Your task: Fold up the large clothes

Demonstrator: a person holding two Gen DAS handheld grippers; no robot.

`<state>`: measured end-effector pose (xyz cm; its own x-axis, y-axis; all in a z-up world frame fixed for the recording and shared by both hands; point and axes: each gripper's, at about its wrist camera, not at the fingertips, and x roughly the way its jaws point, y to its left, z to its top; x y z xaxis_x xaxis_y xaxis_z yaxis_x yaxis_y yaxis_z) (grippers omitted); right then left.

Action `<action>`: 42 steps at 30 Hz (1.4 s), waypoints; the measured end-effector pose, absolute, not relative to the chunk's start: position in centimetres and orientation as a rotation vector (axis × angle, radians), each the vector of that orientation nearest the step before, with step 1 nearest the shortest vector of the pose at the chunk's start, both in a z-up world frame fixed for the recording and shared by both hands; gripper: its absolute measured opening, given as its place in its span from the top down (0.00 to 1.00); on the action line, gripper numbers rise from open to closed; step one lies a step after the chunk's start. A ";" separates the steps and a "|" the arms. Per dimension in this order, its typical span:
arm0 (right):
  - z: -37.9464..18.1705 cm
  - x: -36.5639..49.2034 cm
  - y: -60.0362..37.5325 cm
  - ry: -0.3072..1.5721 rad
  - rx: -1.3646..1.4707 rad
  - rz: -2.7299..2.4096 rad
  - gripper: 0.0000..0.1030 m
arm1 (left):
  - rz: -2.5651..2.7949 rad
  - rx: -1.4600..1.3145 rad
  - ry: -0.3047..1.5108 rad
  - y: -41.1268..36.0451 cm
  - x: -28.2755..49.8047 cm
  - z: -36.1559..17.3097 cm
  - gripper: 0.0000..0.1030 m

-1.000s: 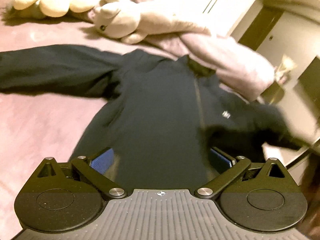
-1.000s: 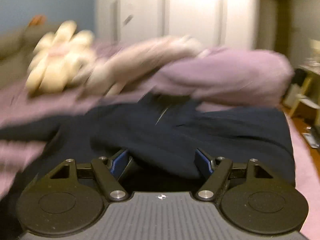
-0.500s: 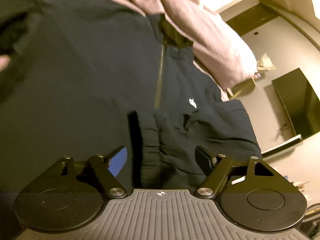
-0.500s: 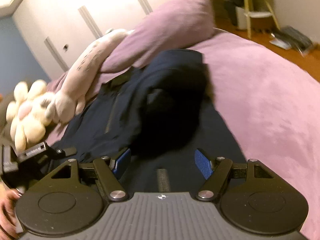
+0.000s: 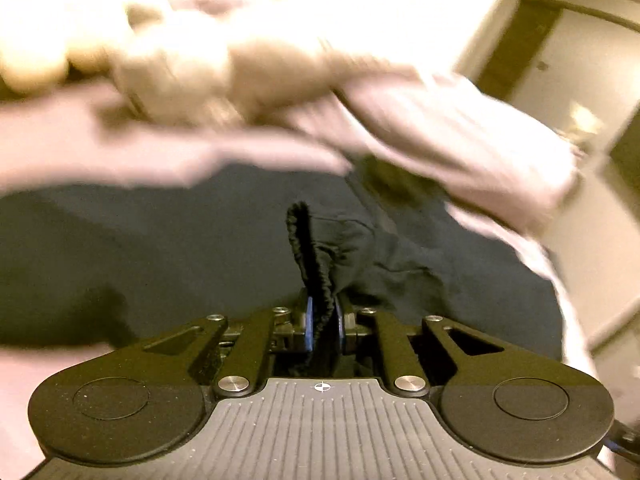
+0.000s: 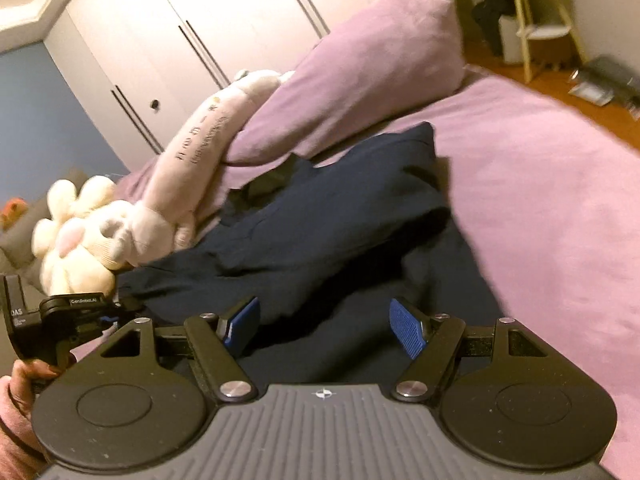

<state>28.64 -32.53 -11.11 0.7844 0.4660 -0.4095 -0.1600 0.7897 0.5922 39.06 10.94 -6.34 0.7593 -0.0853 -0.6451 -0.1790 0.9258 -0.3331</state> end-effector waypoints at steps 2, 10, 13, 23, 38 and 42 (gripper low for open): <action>-11.9 31.2 -31.4 0.610 0.643 0.405 0.30 | 0.100 -0.368 0.684 12.3 39.8 -5.5 0.87; -16.2 39.4 -31.5 0.689 0.804 0.173 0.56 | 0.100 -0.340 0.742 13.6 40.9 -7.9 0.87; -16.5 39.7 -32.4 0.675 0.774 0.139 0.80 | 0.099 -0.312 0.768 12.8 41.8 -9.2 0.87; -13.2 34.8 -32.8 0.588 0.572 0.202 0.63 | 0.178 -0.243 0.741 12.3 41.4 -10.6 0.64; -15.9 42.2 -24.1 0.650 0.117 0.224 0.72 | 0.079 -0.207 0.821 9.6 42.7 -13.6 0.57; -15.9 42.9 -23.5 0.646 0.077 0.232 0.72 | 0.108 -0.173 0.800 9.8 44.1 -14.2 0.60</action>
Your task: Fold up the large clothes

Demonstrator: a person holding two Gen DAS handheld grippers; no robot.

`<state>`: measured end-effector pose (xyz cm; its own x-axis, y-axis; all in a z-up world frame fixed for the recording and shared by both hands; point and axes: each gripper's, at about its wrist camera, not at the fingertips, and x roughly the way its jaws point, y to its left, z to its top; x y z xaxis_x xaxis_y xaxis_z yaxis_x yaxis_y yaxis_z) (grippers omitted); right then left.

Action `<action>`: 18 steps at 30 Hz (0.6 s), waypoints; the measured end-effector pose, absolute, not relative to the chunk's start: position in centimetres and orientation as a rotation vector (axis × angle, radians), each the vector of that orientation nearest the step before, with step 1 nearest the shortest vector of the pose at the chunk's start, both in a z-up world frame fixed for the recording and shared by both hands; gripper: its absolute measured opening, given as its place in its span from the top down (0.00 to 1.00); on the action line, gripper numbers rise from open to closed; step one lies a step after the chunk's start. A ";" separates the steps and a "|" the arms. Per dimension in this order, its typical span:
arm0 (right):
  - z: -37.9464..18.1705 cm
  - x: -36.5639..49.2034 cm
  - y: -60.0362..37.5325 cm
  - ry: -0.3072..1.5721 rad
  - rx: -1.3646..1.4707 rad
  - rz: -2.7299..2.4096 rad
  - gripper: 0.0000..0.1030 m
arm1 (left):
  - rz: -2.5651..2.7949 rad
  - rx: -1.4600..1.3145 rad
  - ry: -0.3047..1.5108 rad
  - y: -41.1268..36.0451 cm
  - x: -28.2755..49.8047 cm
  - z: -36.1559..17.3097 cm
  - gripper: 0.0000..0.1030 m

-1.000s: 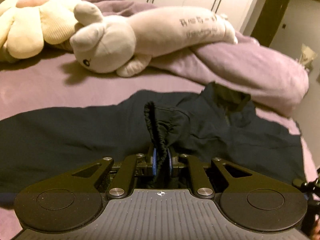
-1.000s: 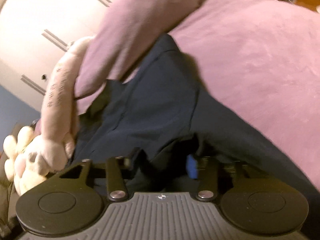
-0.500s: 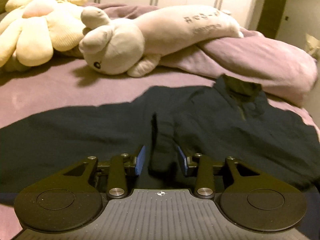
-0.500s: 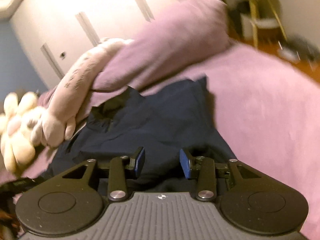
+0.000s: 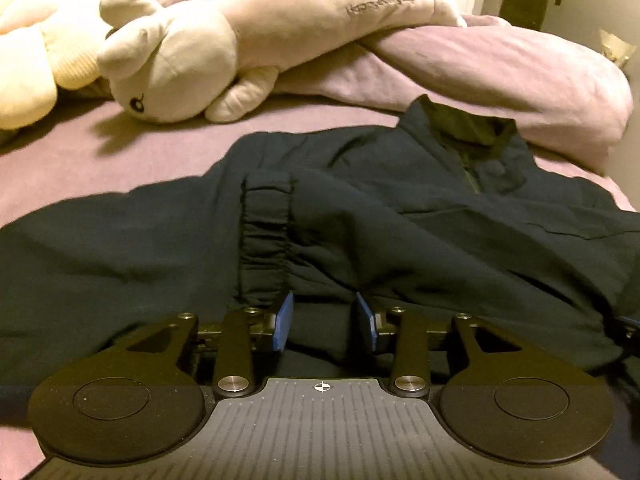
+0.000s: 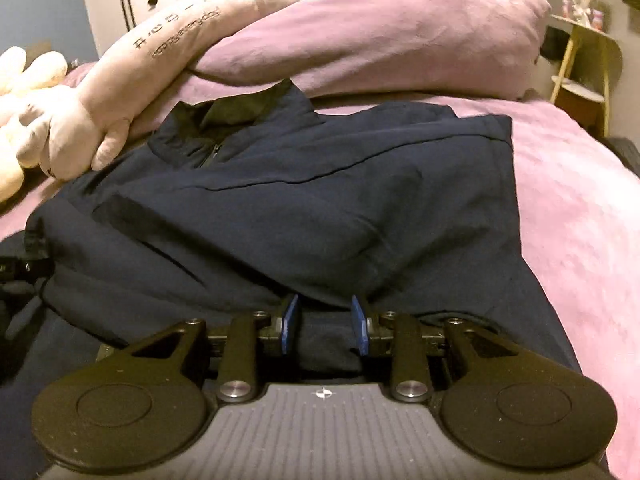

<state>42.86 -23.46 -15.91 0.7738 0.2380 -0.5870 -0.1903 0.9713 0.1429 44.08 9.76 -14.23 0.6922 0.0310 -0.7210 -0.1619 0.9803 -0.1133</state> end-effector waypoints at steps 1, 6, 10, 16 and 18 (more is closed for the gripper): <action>-15.9 42.8 -23.3 0.644 0.066 0.230 0.72 | 0.110 -0.174 0.800 9.8 44.3 -14.4 0.60; -14.8 40.4 -24.3 0.623 0.110 0.222 0.72 | 0.108 -0.172 0.805 9.9 42.6 -13.3 0.52; -15.9 38.9 -25.5 0.612 0.120 0.199 0.73 | 0.103 -0.158 0.823 9.8 41.9 -13.4 0.42; -16.5 39.9 -24.3 0.602 0.029 0.190 0.73 | 0.150 -0.262 0.852 10.9 43.4 -14.7 0.38; -16.5 40.4 -24.0 0.606 0.016 0.185 0.73 | 0.145 -0.266 0.852 11.0 43.6 -14.9 0.38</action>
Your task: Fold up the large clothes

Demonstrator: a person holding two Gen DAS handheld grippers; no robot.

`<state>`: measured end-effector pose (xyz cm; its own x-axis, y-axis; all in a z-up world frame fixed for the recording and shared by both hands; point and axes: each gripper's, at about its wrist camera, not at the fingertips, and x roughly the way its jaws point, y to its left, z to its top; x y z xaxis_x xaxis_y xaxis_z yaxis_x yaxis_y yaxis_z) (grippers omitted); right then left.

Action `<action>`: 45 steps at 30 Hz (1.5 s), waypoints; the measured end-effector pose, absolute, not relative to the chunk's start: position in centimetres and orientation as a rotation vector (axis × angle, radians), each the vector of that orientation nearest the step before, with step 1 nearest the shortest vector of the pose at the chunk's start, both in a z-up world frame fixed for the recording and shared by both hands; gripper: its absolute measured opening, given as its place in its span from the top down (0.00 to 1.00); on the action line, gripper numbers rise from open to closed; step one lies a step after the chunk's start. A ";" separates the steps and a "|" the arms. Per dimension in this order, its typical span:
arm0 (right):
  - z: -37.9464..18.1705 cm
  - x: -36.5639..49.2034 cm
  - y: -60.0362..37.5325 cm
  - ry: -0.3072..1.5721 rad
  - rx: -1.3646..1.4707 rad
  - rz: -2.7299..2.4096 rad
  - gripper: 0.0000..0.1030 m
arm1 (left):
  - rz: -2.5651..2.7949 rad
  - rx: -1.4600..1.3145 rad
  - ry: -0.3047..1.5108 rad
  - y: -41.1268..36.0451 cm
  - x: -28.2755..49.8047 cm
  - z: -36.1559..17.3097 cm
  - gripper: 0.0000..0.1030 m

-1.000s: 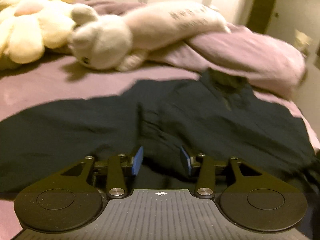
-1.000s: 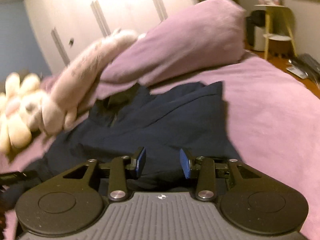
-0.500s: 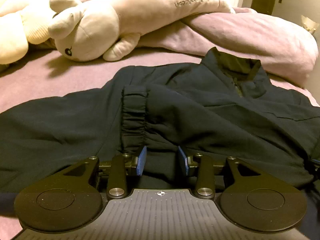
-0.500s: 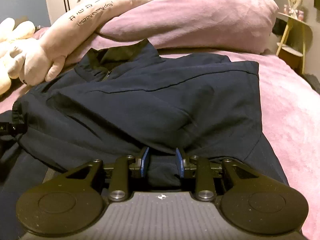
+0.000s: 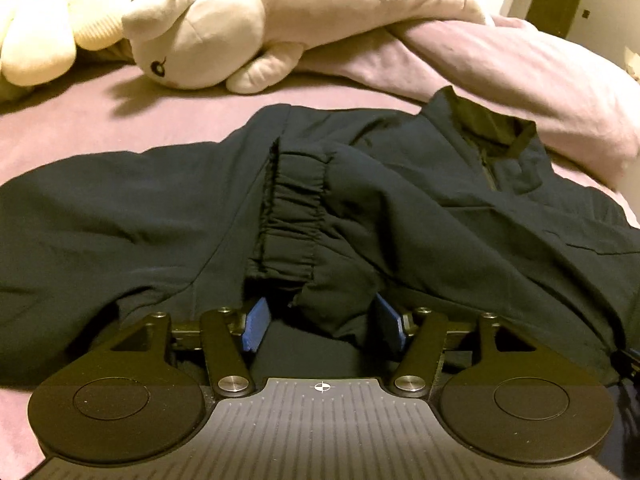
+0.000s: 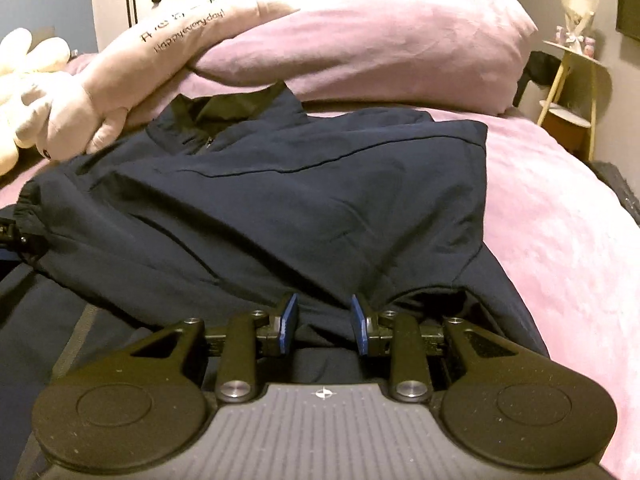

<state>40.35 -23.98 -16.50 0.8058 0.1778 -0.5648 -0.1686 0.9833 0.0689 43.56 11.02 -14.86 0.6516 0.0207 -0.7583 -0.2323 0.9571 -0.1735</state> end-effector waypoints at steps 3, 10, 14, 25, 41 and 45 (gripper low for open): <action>-16.3 40.1 -23.4 0.610 -0.032 0.171 0.73 | 0.133 -0.262 0.858 11.1 43.4 -14.8 0.38; -14.0 34.8 -24.0 0.687 0.078 0.204 0.71 | 0.128 -0.324 0.861 12.7 39.4 -12.2 0.21; -13.8 27.7 -25.2 0.712 0.166 0.228 0.68 | 0.131 -0.328 0.813 14.2 34.6 -9.9 0.10; -12.7 17.1 -27.6 0.731 0.140 0.092 0.60 | 0.245 -0.525 0.782 20.5 25.0 -9.0 0.06; -10.9 19.5 -24.3 0.552 0.265 0.197 0.37 | 0.493 -1.235 0.438 38.4 18.8 -16.2 0.21; -11.5 20.2 -24.5 0.586 0.344 0.197 0.37 | 0.548 -1.435 0.306 42.2 17.1 -18.9 0.33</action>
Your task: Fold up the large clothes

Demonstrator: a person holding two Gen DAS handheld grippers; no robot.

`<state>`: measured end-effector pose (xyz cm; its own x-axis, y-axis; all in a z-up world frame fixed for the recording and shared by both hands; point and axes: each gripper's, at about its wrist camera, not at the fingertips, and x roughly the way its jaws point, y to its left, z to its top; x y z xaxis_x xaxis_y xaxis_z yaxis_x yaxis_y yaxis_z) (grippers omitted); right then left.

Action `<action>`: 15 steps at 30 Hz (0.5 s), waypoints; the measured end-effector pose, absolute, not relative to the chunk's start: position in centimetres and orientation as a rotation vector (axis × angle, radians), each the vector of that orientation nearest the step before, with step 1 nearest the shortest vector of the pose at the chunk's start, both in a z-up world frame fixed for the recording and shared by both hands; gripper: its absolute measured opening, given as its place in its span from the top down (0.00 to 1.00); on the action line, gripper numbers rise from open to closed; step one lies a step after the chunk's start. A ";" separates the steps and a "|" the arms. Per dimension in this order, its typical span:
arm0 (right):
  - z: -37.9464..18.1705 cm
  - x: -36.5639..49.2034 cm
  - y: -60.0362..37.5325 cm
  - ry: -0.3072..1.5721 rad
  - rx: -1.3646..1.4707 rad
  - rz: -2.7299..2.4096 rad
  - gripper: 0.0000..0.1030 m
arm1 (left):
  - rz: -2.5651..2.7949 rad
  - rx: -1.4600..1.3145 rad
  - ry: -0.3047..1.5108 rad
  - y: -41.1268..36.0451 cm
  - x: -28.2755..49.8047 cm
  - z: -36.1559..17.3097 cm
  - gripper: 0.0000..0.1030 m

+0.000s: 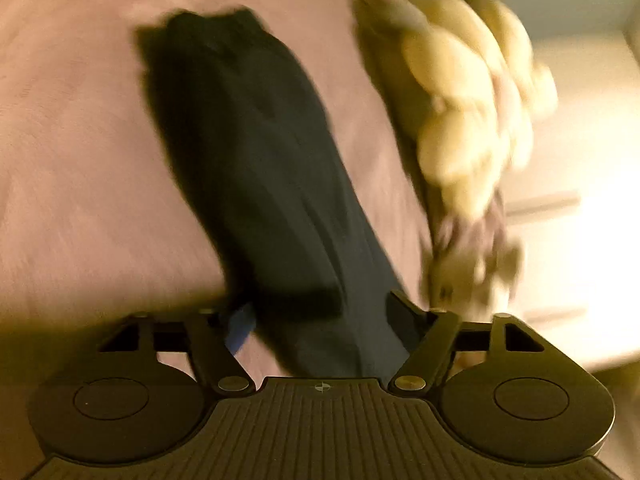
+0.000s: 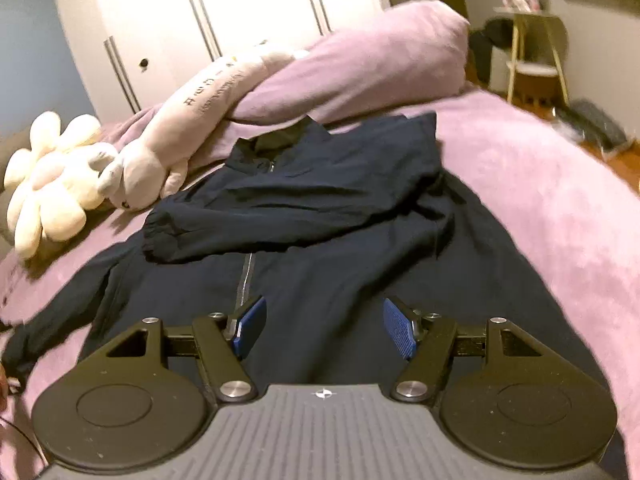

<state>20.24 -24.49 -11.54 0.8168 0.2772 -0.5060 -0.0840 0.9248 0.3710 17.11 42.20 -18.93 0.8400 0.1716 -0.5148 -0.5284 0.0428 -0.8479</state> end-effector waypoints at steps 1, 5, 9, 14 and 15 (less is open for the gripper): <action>-11.6 20.4 -24.4 0.594 0.352 0.199 0.37 | 0.550 -1.480 0.271 43.0 16.8 -19.5 0.35; -11.9 20.9 -24.0 0.624 0.352 0.204 0.38 | 0.559 -1.605 0.194 44.7 16.1 -21.3 0.58; -12.6 21.5 -24.6 0.670 0.450 0.222 0.48 | 0.575 -1.624 0.233 45.5 16.1 -21.5 0.82; -12.4 20.8 -25.3 0.640 0.444 0.200 0.50 | 0.518 -1.324 0.294 43.8 17.2 -15.9 0.91; -12.2 20.6 -25.3 0.626 0.436 0.197 0.50 | 0.481 -1.259 0.301 43.1 17.8 -14.3 0.91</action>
